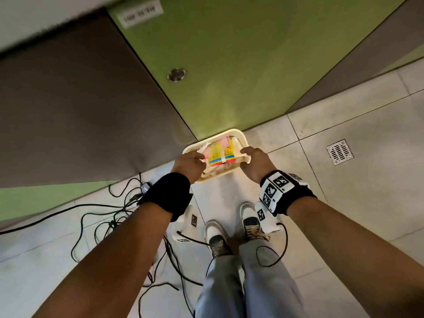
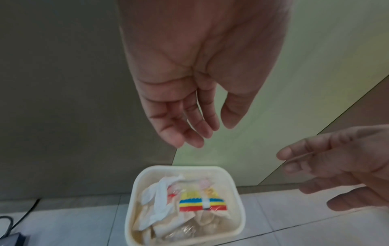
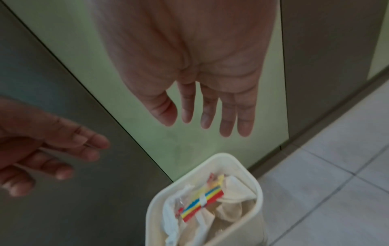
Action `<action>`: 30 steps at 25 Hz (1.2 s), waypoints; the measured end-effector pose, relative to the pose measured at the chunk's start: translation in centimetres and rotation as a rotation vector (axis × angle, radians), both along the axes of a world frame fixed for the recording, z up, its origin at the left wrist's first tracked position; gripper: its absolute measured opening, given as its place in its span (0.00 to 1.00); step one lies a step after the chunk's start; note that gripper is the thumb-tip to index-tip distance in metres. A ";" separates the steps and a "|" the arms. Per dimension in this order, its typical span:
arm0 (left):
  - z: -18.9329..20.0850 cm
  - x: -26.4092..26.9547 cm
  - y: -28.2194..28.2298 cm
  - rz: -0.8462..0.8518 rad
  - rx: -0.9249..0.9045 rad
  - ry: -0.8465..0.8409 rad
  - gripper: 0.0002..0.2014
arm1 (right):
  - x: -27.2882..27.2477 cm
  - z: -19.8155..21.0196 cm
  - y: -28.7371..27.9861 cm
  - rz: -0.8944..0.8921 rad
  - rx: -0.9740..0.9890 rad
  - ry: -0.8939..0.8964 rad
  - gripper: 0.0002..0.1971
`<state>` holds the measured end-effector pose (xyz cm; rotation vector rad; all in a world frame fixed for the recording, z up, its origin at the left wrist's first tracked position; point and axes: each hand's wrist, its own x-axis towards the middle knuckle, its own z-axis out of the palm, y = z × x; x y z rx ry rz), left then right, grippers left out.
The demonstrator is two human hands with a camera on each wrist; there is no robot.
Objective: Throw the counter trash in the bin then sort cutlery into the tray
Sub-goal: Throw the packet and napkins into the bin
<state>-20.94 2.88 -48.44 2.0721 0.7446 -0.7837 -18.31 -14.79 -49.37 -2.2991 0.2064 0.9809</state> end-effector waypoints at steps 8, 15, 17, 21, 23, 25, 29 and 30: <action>20.5 -0.9 -3.6 -0.102 -0.165 -0.121 0.14 | -0.8 20.7 -2.2 0.486 -0.026 -0.041 0.20; 39.7 -0.4 -3.2 -0.125 -0.096 -0.504 0.13 | 2.1 38.1 -1.0 0.685 0.003 -0.277 0.21; 43.6 -0.5 -2.7 -0.083 -0.047 -0.586 0.11 | 2.5 42.0 -0.3 0.730 0.030 -0.362 0.21; 48.5 -2.3 -0.1 0.069 0.016 -0.697 0.10 | 2.6 47.0 2.4 0.764 0.131 -0.499 0.19; 49.5 -3.1 2.2 0.139 0.072 -0.727 0.10 | 2.8 48.0 4.0 0.776 0.155 -0.508 0.18; 49.8 -3.6 4.7 0.219 0.112 -0.748 0.10 | 3.2 48.4 5.5 0.789 0.171 -0.507 0.17; 50.0 -3.8 10.4 0.368 0.236 -0.748 0.11 | 4.7 49.1 9.4 0.797 0.190 -0.555 0.16; 49.9 -3.6 12.0 0.399 0.267 -0.734 0.11 | 5.0 49.3 10.7 0.785 0.199 -0.561 0.16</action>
